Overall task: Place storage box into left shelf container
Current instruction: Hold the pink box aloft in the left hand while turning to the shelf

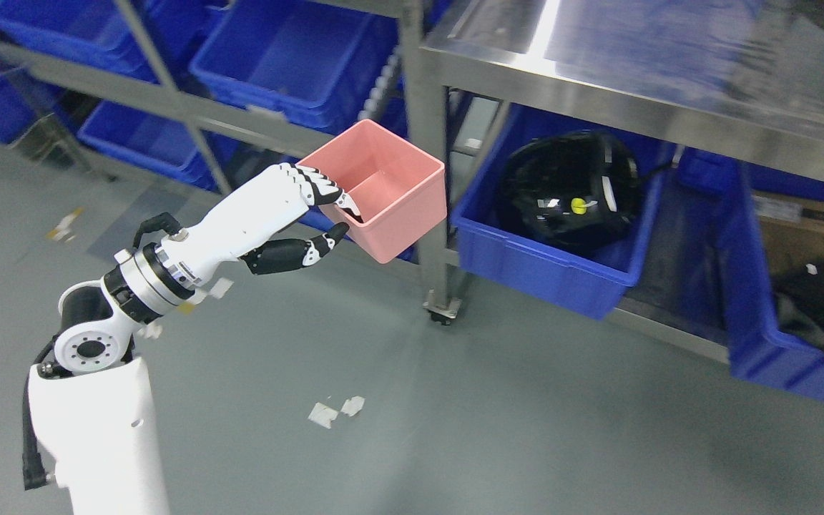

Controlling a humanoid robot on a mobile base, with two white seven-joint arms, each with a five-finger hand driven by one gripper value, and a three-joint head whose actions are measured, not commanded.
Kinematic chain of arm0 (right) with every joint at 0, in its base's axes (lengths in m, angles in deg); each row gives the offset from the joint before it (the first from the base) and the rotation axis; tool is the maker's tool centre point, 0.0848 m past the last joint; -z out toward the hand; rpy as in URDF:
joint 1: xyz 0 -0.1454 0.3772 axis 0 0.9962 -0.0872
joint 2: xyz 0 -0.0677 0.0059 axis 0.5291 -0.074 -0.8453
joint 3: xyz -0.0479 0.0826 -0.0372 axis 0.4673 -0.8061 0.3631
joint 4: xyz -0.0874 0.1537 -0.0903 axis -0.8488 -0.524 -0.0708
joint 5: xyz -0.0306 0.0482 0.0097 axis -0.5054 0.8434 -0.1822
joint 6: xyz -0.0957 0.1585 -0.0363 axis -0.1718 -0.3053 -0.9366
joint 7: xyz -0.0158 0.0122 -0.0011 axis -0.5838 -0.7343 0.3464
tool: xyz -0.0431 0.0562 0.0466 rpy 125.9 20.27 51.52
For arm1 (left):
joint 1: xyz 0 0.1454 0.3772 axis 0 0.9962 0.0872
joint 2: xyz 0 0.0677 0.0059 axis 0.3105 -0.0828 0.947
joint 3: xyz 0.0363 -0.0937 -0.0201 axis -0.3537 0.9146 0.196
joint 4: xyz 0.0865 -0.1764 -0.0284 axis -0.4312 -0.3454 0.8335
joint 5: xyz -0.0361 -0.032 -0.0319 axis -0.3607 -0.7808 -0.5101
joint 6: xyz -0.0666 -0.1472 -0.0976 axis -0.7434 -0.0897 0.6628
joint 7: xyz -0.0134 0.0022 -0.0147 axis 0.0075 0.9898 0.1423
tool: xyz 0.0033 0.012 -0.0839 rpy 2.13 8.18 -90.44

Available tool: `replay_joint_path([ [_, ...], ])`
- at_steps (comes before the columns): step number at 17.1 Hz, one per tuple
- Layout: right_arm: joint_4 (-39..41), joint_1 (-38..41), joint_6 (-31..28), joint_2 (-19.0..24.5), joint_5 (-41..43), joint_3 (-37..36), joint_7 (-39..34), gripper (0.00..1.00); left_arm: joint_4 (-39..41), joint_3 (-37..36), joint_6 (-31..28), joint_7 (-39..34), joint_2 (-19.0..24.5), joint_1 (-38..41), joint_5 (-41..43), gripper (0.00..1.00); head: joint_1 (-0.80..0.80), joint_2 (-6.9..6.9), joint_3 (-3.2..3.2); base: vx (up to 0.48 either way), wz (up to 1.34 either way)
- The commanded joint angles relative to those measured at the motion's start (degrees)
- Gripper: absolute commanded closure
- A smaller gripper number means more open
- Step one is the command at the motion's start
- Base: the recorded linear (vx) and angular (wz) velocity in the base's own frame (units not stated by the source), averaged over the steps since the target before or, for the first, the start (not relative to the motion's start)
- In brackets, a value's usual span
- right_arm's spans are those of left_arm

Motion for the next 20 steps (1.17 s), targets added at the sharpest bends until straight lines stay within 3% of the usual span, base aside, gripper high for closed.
replay_joint_path([
  [1,1.0,0.4,0.0,-1.0,0.2,0.0,0.0,0.0,2.4,1.3,0.1,-0.1,0.4,1.9,0.0,0.99,0.0,0.0,0.0,-0.114,1.1],
  [9,1.0,0.4,0.0,-1.0,0.2,0.0,0.0,0.0,2.3,1.3,0.1,-0.1,0.4,1.9,0.0,0.99,0.0,0.01,0.0,0.028,1.15],
  [20,1.0,0.4,0.0,-1.0,0.2,0.0,0.0,0.0,2.2,1.3,0.1,-1.3,0.4,2.1,0.0,0.99,0.0,0.03,0.0,0.262,0.69],
])
